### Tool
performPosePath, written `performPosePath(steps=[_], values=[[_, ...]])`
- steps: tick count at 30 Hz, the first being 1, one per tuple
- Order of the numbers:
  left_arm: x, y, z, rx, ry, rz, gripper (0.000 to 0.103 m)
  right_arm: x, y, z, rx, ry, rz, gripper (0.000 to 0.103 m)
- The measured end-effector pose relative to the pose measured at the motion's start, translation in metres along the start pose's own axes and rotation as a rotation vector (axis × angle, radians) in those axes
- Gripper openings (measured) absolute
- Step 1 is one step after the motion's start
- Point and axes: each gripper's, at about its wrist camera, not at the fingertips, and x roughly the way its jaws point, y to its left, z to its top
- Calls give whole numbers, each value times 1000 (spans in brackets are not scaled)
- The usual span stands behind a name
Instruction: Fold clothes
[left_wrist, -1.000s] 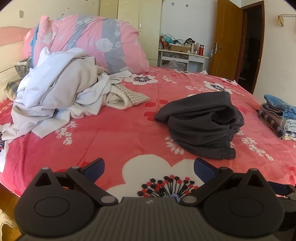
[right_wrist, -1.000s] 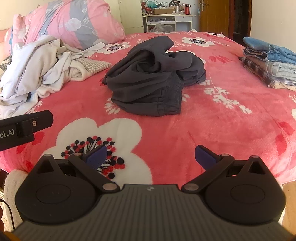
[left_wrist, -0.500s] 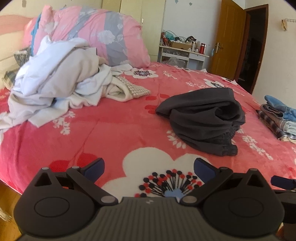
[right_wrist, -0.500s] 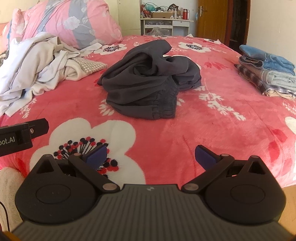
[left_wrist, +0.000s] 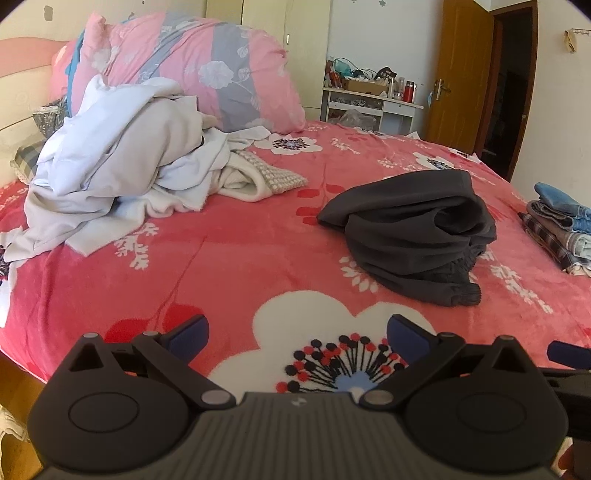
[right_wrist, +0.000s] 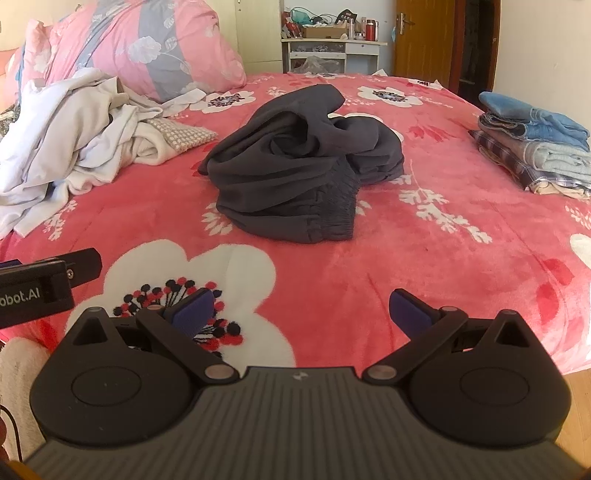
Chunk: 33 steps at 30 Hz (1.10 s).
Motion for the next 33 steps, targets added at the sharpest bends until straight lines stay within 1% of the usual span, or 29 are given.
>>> performPosePath(steps=[12, 33], values=[[2, 2, 0, -1, 2, 17, 103, -1, 2, 0, -3, -4, 1, 102], [1, 9, -2, -7, 4, 14, 103, -1, 10, 1, -23, 2, 7, 102]])
